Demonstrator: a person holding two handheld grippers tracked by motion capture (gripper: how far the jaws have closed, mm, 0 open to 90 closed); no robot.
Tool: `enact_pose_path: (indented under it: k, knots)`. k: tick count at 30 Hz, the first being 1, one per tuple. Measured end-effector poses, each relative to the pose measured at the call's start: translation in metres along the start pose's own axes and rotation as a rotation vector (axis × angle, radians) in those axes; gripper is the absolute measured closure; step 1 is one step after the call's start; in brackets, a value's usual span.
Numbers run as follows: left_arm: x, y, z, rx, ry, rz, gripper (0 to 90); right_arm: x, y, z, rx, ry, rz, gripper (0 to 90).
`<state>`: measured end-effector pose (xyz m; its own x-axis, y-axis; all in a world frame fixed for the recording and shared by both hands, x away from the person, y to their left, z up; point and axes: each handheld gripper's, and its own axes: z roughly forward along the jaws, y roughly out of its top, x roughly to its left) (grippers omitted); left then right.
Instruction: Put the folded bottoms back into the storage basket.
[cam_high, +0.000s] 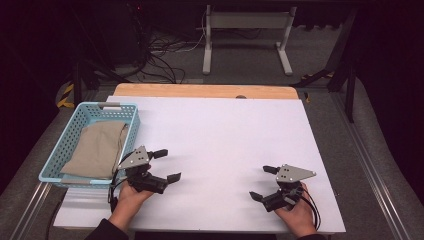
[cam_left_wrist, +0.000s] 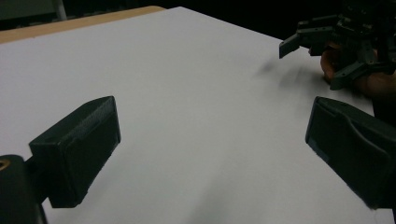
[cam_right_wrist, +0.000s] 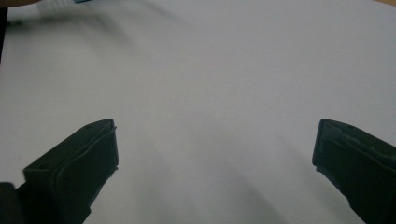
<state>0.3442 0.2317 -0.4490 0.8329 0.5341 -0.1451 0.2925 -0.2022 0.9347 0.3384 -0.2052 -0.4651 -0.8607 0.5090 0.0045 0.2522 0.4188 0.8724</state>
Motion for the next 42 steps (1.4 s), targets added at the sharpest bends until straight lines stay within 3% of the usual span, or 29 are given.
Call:
enact_pose_path:
  k: [8,19,24,32,42]
  knots:
    - [-0.001,-0.01,0.009,0.034,-0.002,0.031,2.8,0.001,0.0,0.0,-0.003,0.003,-0.001,1.0]
    - [-0.001,-0.019,0.018,0.088,-0.02,0.031,1.0,0.001,0.0,0.0,-0.008,0.008,-0.002,1.0]
    - [0.002,-0.02,0.019,0.096,-0.013,0.01,0.0,0.001,0.0,0.0,-0.009,0.012,-0.002,0.9]
    - [0.0,-0.019,0.02,0.106,-0.003,0.024,0.0,0.0,0.0,-0.001,-0.014,0.016,0.0,0.8]
    - [0.0,-0.017,0.019,0.09,-0.018,0.01,0.0,0.001,0.0,0.0,-0.012,0.018,-0.003,0.8]
